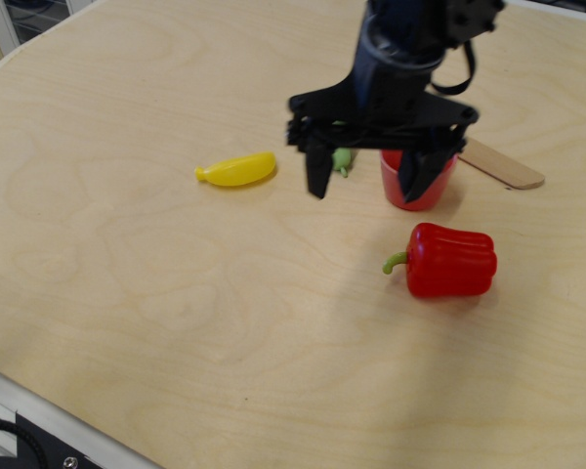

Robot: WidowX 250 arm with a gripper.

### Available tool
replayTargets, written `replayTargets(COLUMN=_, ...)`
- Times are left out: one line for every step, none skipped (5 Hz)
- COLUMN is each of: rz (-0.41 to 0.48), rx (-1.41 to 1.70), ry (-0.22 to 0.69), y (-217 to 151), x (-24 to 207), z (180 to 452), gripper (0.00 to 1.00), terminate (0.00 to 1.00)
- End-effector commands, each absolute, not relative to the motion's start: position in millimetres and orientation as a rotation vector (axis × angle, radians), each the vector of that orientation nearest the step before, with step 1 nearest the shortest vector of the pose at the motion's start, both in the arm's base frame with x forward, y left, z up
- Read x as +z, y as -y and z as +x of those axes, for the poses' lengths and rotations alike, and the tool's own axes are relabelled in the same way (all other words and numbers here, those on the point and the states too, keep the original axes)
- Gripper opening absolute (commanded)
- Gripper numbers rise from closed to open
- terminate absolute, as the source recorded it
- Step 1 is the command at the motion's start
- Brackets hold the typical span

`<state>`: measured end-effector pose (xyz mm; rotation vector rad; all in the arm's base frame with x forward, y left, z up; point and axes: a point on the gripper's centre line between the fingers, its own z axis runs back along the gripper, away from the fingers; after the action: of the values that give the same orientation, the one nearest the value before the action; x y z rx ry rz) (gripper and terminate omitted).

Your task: Take cucumber out of cup

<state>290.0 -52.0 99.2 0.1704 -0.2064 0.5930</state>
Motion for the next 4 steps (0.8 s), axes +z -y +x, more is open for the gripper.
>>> replayTargets(rz=0.144, rx=0.809, ry=0.31, y=63.3, x=102.5, z=350.3, gripper=1.0, terminate=0.0)
replayTargets(rz=0.123, rx=0.868, ry=0.321, y=67.6, x=90.2, z=371.0, gripper=1.0, terminate=0.0)
replayTargets(rz=0.109, rx=0.867, ry=0.342, y=68.2, x=85.3, z=382.8, gripper=1.0, terminate=0.0)
replayTargets(rz=0.111, rx=0.874, ry=0.345, y=67.6, x=82.0, z=389.6, gripper=1.0, terminate=0.0)
